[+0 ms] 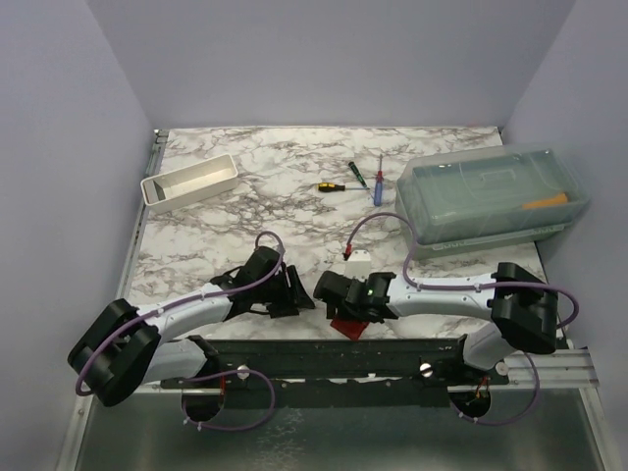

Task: Put the credit cards into the card holder
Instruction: Close the card holder at the center of the board, then move the card holder to the center of the board.

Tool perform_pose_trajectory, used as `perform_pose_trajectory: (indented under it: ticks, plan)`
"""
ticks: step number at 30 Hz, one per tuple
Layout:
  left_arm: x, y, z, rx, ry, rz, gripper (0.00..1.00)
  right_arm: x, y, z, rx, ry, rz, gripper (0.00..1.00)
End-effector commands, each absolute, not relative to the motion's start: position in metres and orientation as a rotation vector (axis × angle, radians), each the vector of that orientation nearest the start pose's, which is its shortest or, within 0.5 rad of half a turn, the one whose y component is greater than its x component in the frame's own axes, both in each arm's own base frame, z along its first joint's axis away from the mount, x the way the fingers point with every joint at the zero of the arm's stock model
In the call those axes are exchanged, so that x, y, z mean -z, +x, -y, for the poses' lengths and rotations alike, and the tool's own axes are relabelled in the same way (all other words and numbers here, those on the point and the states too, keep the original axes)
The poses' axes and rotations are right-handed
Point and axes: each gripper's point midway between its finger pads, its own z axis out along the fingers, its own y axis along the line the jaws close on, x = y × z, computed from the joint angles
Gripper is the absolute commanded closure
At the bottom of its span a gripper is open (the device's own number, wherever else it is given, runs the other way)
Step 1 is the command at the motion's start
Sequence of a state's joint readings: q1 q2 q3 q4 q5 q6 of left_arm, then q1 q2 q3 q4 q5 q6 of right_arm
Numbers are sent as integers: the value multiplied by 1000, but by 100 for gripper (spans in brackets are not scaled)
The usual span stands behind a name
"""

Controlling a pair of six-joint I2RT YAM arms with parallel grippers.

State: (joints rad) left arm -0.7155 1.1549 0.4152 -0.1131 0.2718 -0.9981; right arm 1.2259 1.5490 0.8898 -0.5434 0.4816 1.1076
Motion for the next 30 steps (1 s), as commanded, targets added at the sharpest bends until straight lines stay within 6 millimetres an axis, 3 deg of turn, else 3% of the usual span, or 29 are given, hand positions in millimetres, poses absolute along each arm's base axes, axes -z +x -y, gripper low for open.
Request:
perform_pose_trajectory:
  ticks: [1,3,7,9,14,18,22,30]
  plan:
    - [-47,155,246,1034,-226,-2680,41,-43,119,-247,-14,-90,-2726,25]
    - [-51,160,244,1019,-228,-2645,38,-53,117,-248,-17,-66,-2732,15]
    - [-57,165,242,991,-215,-2618,36,-81,120,-248,-10,-4,-2701,11]
    - [-61,167,241,988,-212,-2612,36,-88,115,-238,2,111,-2709,6]
    - [-76,172,236,978,-225,-2558,35,-79,103,-221,-40,465,-2707,0]
    - [-92,176,236,995,-207,-2517,33,-80,116,-224,-107,581,-2617,0]
    - [-102,177,236,995,-176,-2504,32,-75,129,-237,-147,593,-2568,0]
    - [-108,176,236,1013,-151,-2488,31,-47,141,-250,-30,544,-2583,4]
